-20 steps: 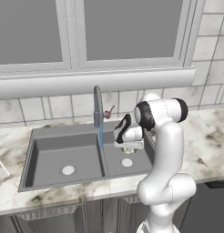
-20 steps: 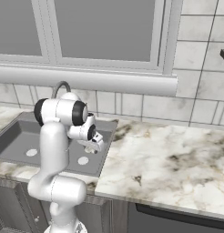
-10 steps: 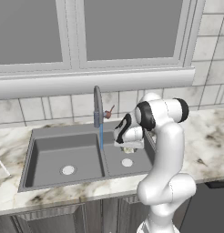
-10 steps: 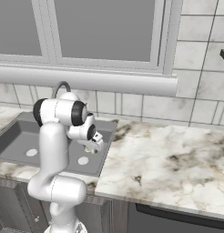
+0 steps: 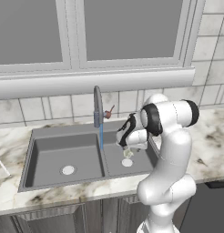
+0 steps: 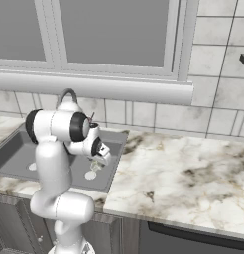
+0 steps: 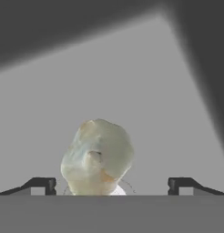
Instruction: Turn on the sink faucet. Then move the garlic from the counter to the sink. Turn off the sink. Move the vegetable from the sink to the pot next to the stove. Finally move the pot to the rear left burner.
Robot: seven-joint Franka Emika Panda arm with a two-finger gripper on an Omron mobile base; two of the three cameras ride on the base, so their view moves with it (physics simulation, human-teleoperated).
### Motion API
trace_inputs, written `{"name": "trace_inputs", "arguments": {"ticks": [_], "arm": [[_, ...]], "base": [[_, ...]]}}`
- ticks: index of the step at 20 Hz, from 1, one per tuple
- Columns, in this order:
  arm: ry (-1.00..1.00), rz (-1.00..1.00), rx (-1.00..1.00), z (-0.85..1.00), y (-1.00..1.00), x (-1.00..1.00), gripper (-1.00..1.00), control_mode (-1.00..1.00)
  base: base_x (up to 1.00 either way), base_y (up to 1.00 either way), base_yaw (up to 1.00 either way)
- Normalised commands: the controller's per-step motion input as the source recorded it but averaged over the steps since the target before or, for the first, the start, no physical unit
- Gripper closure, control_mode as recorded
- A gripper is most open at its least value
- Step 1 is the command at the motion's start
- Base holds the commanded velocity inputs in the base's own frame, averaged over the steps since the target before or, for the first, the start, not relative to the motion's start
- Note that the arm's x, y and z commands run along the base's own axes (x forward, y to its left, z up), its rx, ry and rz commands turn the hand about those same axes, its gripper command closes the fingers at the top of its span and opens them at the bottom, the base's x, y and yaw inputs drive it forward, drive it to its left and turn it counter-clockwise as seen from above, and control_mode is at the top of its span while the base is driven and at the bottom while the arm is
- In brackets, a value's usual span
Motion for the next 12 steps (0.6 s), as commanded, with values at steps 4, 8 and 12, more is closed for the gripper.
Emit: {"name": "trace_inputs", "arguments": {"ticks": [4,8,12], "arm": [[-0.14,-0.04,0.00,0.50,-0.02,-0.43,-1.00,-1.00],[-0.15,-0.02,0.00,0.63,0.00,-0.43,-1.00,-1.00],[-0.14,-0.01,0.00,0.72,-0.01,-0.47,-1.00,-1.00]], "base": [[0.00,0.00,0.00],[0.00,0.00,0.00],[0.00,0.00,0.00]]}}
